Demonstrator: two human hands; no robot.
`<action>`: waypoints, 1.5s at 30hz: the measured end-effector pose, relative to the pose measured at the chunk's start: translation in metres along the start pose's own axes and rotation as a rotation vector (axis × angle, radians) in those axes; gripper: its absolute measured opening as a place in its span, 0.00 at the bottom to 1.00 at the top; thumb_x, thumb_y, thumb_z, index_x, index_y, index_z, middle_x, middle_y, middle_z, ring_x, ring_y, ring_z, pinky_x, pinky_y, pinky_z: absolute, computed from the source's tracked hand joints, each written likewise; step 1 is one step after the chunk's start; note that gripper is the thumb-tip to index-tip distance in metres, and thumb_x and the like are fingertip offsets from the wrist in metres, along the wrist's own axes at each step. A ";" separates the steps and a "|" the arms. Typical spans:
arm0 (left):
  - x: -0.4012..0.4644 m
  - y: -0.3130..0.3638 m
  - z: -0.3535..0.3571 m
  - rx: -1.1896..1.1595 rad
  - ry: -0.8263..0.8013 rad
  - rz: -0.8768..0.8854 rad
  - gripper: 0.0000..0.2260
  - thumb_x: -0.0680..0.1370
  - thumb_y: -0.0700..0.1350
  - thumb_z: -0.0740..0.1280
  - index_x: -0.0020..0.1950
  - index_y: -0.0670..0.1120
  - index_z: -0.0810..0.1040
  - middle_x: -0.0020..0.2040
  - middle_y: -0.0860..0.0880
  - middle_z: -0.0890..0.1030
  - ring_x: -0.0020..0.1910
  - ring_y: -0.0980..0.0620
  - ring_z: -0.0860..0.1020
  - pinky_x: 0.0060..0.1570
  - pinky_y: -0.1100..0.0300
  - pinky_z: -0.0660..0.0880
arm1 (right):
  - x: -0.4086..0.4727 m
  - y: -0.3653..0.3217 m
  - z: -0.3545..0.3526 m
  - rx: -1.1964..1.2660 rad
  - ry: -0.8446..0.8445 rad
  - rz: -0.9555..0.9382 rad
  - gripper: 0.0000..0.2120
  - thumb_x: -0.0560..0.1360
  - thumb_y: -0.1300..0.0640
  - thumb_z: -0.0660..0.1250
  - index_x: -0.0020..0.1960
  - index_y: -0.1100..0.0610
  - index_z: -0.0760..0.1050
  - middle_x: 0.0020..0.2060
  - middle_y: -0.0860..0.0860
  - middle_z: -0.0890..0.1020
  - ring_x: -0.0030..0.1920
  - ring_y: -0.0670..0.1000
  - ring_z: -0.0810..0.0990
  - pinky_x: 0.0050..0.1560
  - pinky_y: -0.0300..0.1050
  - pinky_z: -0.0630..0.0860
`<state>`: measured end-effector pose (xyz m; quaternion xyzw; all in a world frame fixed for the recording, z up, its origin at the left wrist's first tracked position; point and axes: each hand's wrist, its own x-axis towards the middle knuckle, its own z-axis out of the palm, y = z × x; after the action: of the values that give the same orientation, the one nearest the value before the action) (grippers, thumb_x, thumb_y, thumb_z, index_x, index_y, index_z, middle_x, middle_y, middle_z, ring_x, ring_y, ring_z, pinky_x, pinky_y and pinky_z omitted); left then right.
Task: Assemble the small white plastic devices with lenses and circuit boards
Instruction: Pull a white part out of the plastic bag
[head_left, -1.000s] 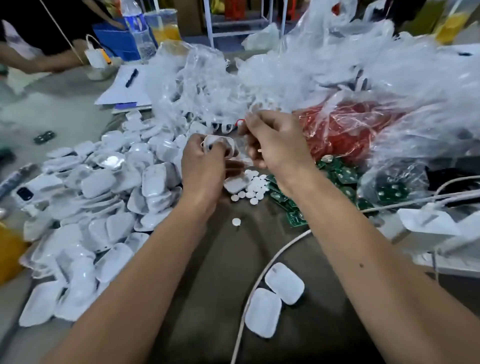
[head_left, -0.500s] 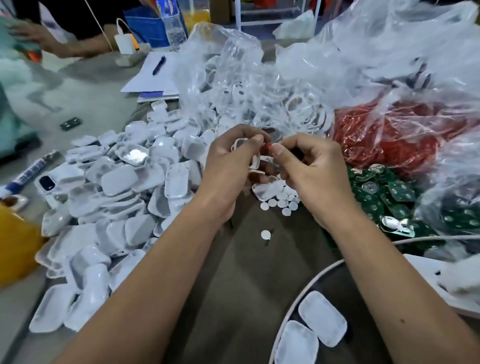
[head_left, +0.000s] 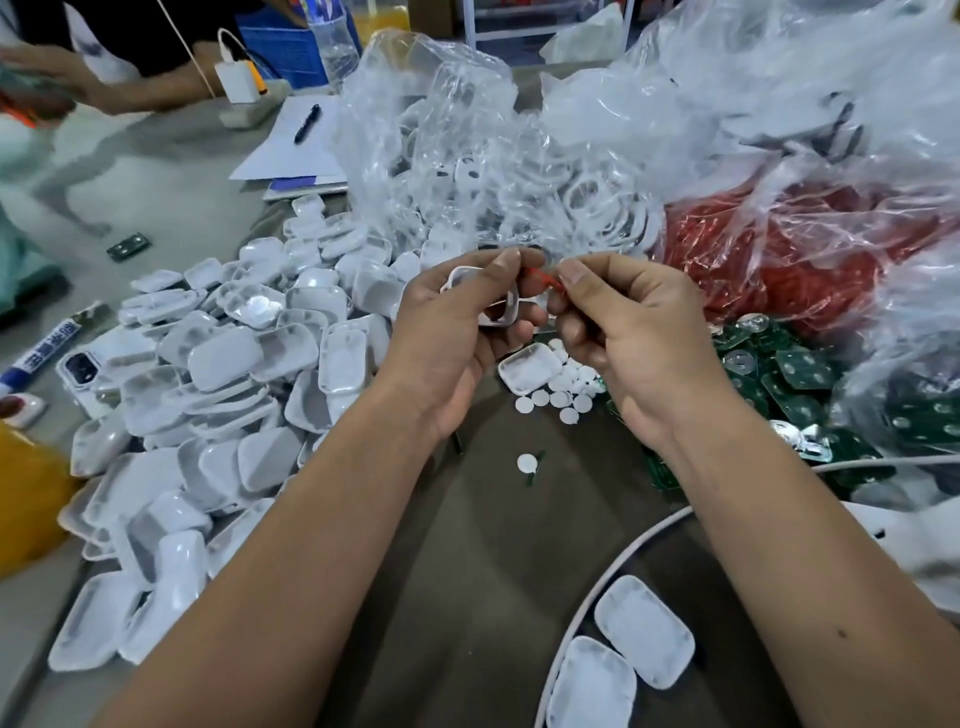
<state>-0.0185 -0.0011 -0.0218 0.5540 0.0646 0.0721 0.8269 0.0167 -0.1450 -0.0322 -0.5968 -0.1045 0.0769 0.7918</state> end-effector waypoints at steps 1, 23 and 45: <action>0.000 0.000 0.000 -0.015 -0.014 -0.004 0.08 0.83 0.39 0.65 0.51 0.38 0.83 0.38 0.47 0.82 0.33 0.52 0.78 0.33 0.65 0.76 | 0.000 -0.001 0.000 0.057 -0.026 0.035 0.10 0.82 0.63 0.67 0.42 0.60 0.81 0.33 0.54 0.79 0.28 0.47 0.72 0.24 0.35 0.64; -0.001 -0.003 -0.003 0.183 -0.019 0.100 0.07 0.78 0.33 0.71 0.54 0.40 0.84 0.44 0.41 0.85 0.36 0.49 0.81 0.36 0.61 0.77 | -0.002 0.005 -0.004 -0.129 0.091 -0.134 0.04 0.80 0.66 0.71 0.49 0.59 0.82 0.36 0.51 0.84 0.33 0.48 0.76 0.32 0.39 0.73; -0.001 -0.007 0.000 0.142 -0.061 0.136 0.05 0.77 0.34 0.73 0.44 0.41 0.79 0.38 0.44 0.84 0.36 0.49 0.83 0.43 0.57 0.81 | -0.003 0.006 -0.001 -0.081 0.093 -0.157 0.05 0.78 0.64 0.73 0.49 0.55 0.83 0.40 0.51 0.86 0.40 0.48 0.83 0.40 0.40 0.79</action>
<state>-0.0189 -0.0038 -0.0282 0.6164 0.0065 0.1065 0.7802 0.0145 -0.1448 -0.0385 -0.6211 -0.1168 -0.0176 0.7748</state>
